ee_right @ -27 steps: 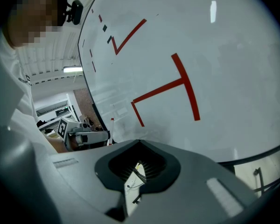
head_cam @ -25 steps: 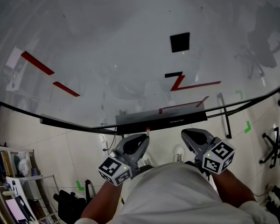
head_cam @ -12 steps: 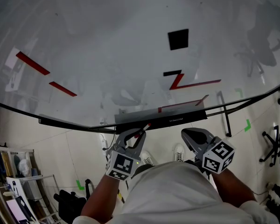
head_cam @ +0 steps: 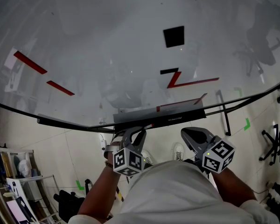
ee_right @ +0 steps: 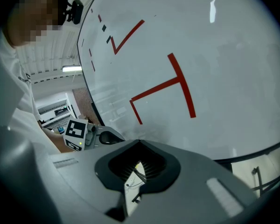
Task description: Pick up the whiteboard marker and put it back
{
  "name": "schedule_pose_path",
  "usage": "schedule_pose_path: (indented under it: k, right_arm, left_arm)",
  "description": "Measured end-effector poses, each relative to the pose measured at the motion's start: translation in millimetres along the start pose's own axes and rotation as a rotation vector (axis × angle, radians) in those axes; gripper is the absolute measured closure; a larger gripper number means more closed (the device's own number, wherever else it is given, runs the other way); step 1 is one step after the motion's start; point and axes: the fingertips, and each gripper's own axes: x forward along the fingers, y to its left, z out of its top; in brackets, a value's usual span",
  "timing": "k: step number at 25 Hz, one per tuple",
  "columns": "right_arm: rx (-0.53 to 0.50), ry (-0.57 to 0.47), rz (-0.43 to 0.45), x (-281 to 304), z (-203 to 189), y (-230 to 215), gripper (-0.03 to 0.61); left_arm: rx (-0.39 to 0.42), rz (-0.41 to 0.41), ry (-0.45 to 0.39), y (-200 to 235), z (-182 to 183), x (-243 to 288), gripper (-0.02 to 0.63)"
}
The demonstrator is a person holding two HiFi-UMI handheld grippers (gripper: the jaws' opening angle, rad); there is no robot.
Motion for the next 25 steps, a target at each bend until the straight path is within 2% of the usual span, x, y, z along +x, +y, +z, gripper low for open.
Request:
schedule_pose_path:
  k: [5,12,19,25]
  right_arm:
    - [0.006,-0.001,-0.002,-3,-3,-2,0.577]
    - [0.003,-0.007,-0.013,-5,0,-3,0.577]
    - [0.002,-0.01,-0.015,-6,0,-3,0.577]
    - [0.009,-0.016,-0.019,-8,-1,-4,0.577]
  left_arm:
    - [0.132,-0.025,0.066,-8,-7,14,0.558]
    - [0.202,-0.048,0.139,-10,-15,30,0.558]
    - [0.32,-0.064,0.207,-11,-19,50,0.558]
    - [0.366,-0.088,0.278,-16,-36,60,0.558]
